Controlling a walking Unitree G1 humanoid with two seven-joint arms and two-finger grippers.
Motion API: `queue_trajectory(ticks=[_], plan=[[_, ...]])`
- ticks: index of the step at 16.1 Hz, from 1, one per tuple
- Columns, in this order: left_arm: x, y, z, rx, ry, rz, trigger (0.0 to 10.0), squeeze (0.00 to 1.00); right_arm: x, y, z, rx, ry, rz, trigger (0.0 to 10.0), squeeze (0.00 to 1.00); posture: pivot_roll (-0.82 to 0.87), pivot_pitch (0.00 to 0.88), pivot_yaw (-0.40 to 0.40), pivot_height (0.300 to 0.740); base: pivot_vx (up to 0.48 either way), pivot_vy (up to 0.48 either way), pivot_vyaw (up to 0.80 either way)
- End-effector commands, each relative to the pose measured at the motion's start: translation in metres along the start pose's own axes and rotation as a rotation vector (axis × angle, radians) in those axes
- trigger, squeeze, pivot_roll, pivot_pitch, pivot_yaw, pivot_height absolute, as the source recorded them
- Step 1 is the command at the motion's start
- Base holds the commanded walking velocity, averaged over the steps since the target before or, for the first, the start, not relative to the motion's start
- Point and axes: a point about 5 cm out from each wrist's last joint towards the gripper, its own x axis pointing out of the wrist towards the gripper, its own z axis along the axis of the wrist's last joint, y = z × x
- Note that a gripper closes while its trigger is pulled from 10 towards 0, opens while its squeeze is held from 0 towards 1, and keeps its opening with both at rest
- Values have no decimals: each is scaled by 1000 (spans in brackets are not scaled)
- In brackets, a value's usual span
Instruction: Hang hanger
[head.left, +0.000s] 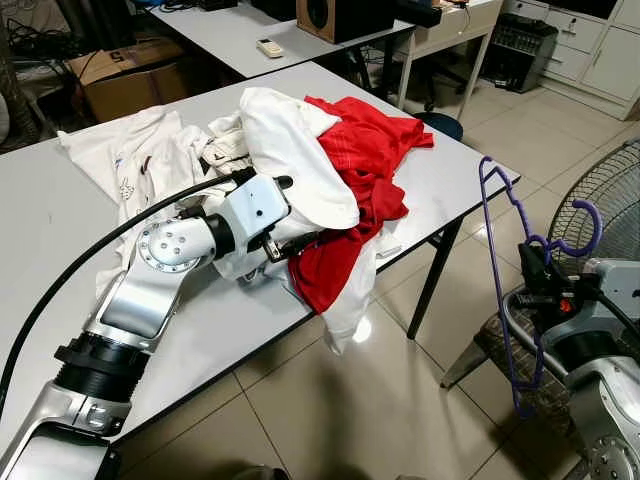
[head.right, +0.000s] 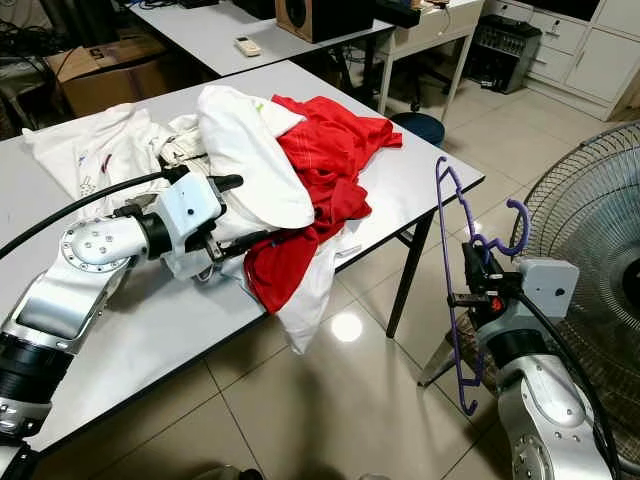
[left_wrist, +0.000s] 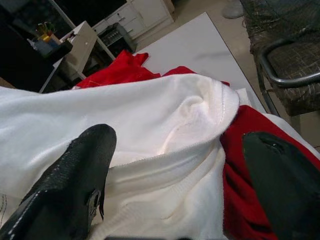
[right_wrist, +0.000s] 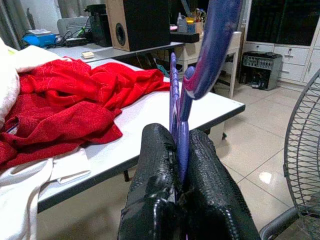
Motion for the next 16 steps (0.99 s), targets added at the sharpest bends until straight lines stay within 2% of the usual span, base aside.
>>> queue_trajectory(ticks=[1, 2, 3, 6, 8, 9, 10, 11, 12, 13, 14, 15, 16], plan=[[-12, 25, -5, -89, 7, 117, 10000, 0, 4, 11, 2, 4, -5, 59, 10000, 0, -191, 29, 59, 740, 0, 0, 0], [-31, 44, -16, -226, 3, 226, 10000, 0, 9, 25, 4, 16, -20, 123, 10000, 0, -190, 29, 59, 740, 0, 0, 0], [-35, 46, -20, -270, 5, 261, 10000, 0, 10, 28, 6, 21, -29, 139, 10000, 0, -189, 26, 57, 740, 0, 0, 0], [-39, 45, -24, -298, 0, 300, 10000, 0, 8, 29, 6, 23, -30, 156, 10000, 0, -189, 21, 55, 740, 0, 0, 0], [-46, 40, -30, -413, -13, 298, 10000, 0, 7, 31, 5, 22, -26, 172, 10000, 0, -188, 15, 53, 740, 0, 0, 0], [-48, 38, -32, -437, -13, 295, 10000, 0, 7, 31, 5, 23, -25, 176, 10000, 0, -187, 14, 50, 740, 0, 0, 0], [-50, 35, -35, -506, -22, 299, 10000, 0, 8, 33, 4, 23, -24, 187, 10000, 0, -185, 12, 49, 740, 0, 0, 0], [-51, 32, -36, -539, -35, 301, 9569, 0, 8, 34, 4, 23, -22, 196, 10000, 0, -185, 11, 47, 740, 0, 0, 0], [-52, 31, -37, -553, -36, 296, 4941, 0, 8, 34, 4, 23, -22, 197, 10000, 0, -184, 10, 46, 740, 0, 0, 0], [-52, 29, -37, -572, -39, 284, 4000, 0, 8, 34, 4, 23, -21, 200, 10000, 0, -183, 9, 43, 740, 0, 0, 0], [-51, 27, -37, -592, -45, 269, 3843, 0, 9, 34, 3, 22, -20, 203, 10000, 0, -181, 9, 41, 740, 0, 0, 0], [-50, 25, -37, -592, -40, 256, 3137, 0, 9, 34, 3, 21, -19, 206, 10000, 0, -181, 9, 40, 740, 0, 0, 0], [-49, 23, -39, -586, -24, 254, 3059, 0, 10, 35, 3, 18, -19, 211, 10000, 0, -183, 9, 40, 740, 0, 0, 0]])
